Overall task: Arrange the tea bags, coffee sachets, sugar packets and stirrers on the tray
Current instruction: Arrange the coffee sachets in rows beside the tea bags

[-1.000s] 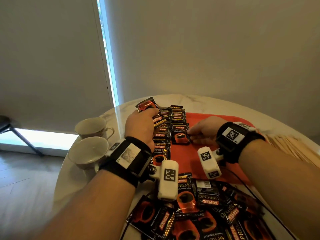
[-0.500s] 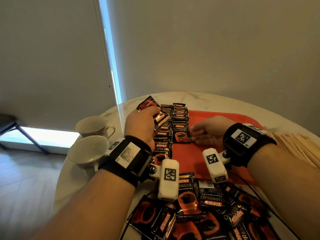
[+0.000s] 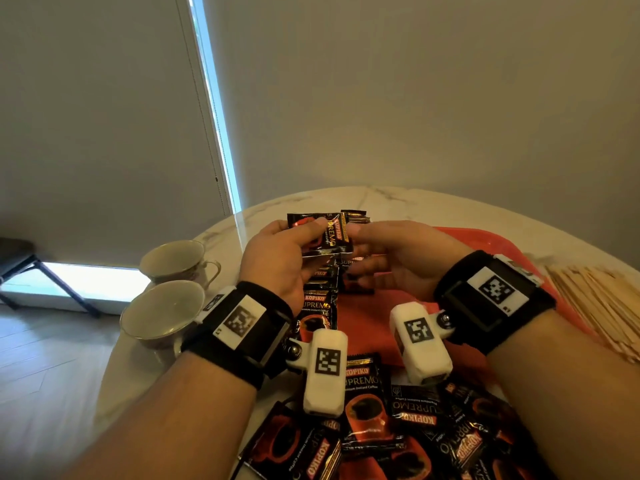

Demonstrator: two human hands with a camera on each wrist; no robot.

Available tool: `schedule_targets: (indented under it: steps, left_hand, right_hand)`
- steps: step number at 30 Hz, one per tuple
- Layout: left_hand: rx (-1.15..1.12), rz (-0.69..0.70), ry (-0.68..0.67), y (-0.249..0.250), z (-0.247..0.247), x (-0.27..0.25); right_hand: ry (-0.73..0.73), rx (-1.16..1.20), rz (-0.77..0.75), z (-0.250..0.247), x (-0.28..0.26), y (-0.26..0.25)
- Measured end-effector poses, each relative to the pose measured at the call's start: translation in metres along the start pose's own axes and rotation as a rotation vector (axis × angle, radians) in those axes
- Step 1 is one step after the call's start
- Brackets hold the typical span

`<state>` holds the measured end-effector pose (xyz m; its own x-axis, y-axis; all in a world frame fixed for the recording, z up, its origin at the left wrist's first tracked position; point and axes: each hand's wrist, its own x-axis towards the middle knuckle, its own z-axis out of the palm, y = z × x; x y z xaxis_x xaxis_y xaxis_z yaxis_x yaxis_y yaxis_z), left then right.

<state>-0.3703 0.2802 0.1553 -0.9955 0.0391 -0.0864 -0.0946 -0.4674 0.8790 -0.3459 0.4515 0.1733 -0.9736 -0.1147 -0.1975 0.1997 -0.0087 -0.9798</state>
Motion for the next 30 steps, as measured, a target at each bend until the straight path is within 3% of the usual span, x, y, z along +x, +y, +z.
schedule_targets:
  steps: [7, 12, 15, 20, 24, 30]
  left_hand:
    - [0.017, -0.105, -0.110, 0.000, 0.002, 0.000]
    - [0.101, -0.095, -0.198, -0.008, 0.004, -0.001]
    - [0.159, -0.048, -0.249, -0.010, 0.003, -0.003]
    - [0.209, 0.165, -0.330, -0.005, 0.001, -0.005]
    - [0.247, 0.167, -0.311, -0.003, 0.001, -0.009]
    - [0.186, 0.162, -0.226, 0.000, 0.000, -0.008]
  right_hand:
    - [0.180, 0.086, -0.188, -0.001, 0.009, -0.003]
    - [0.273, 0.246, -0.294, -0.003, 0.010, -0.008]
    - [0.242, 0.293, -0.276, 0.001, 0.007, -0.010]
    - [0.206, 0.286, -0.213, 0.006, 0.005, -0.010]
    - [0.194, 0.294, -0.229, 0.005, 0.006, -0.010]
    - [0.106, 0.066, -0.166, -0.002, 0.001, -0.013]
